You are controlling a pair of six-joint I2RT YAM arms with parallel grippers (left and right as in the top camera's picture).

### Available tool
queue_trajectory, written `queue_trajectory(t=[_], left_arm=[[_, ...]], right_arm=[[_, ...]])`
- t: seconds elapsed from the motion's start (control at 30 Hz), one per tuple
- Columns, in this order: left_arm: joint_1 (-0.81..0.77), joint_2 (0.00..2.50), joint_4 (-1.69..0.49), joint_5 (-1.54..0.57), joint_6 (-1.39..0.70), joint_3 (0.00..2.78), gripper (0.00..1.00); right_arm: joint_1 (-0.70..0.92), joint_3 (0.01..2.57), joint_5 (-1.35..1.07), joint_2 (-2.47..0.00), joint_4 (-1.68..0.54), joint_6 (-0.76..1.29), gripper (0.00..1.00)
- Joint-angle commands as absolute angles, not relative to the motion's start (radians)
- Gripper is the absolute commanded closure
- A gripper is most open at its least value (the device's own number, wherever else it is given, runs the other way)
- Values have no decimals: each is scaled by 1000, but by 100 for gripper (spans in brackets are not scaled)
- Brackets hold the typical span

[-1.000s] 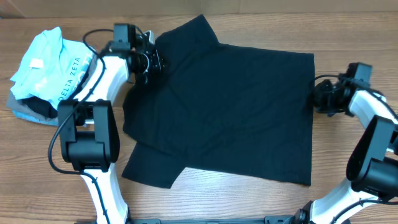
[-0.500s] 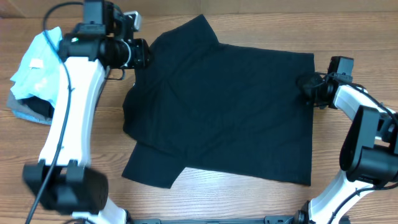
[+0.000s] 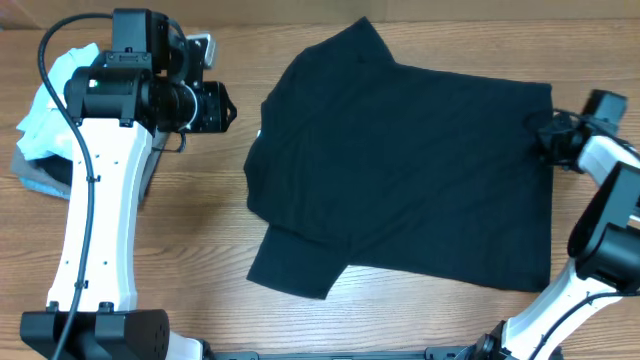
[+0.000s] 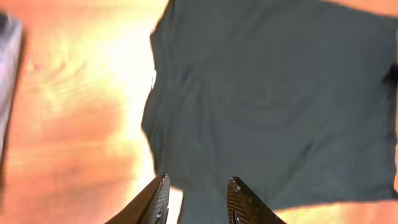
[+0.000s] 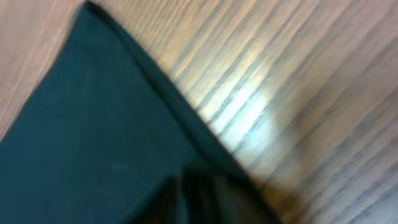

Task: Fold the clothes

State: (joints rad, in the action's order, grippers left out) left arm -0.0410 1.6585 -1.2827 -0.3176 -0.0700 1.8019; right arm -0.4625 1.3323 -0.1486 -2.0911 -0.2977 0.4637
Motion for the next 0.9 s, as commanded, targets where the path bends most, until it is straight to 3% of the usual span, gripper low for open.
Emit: queue_trajectory(t=[0.0,0.13,0.27,0.57,0.87], left_arm=[[-40,1663,-1362,-303,-64,1808,66],[-50,1662,-1470,-304,-110,1746,66],[-95,1662,-1473,-304,-169,1582,65],[-289,1662,-1154,-262,-306,1114,57],[-308,1662,-806,-184,-487,815,51]], right_arm=[[-459,1395,-396,-2058,-318,410,56],[-466,1406,-541,-1937,-328,411,44],[-466,1406,-605,-1778,-368,422,42],[-466,1406,-605,-1546,-624,422,41],[-466,1406,-604,-1541,-758,418,41]])
